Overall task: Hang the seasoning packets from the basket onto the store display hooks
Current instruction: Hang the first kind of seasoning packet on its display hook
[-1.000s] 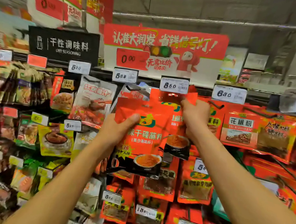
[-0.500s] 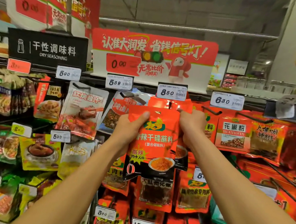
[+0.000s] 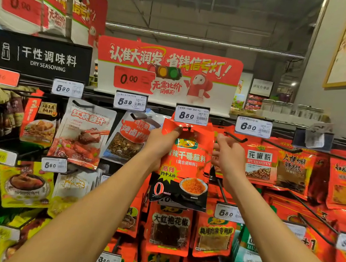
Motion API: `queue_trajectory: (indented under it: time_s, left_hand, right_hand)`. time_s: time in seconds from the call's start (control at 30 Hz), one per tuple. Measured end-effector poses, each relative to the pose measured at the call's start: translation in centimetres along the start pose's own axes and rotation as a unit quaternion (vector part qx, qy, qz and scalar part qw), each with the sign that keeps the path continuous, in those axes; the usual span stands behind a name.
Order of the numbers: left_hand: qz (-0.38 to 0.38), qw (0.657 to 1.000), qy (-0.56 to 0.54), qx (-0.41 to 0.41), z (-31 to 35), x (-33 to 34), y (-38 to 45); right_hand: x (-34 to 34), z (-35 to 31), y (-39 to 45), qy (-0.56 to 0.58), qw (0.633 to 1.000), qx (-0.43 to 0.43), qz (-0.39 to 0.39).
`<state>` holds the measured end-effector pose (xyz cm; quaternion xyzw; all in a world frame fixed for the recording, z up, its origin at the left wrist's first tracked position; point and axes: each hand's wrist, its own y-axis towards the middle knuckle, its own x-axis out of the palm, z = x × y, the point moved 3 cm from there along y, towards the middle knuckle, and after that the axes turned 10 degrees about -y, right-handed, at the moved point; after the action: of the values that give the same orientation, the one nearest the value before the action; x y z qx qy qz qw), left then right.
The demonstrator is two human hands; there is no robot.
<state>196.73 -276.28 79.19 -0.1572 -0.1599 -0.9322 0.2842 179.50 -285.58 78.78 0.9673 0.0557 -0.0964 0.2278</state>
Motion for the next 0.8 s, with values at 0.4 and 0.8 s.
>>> queue_trajectory:
  time_s: [0.4,0.8]
  left_hand:
    - [-0.166,0.949,0.263,0.059,-4.5,-3.6,-4.6]
    - [-0.047,0.903,0.409,0.122,-6.2,-5.1,-2.3]
  right_hand:
    - [3.1,2.3,-4.2,-0.109,0.985,-0.045,-0.129]
    - [4.5,4.2,-2.6,-0.236,0.950,-0.088,-0.183]
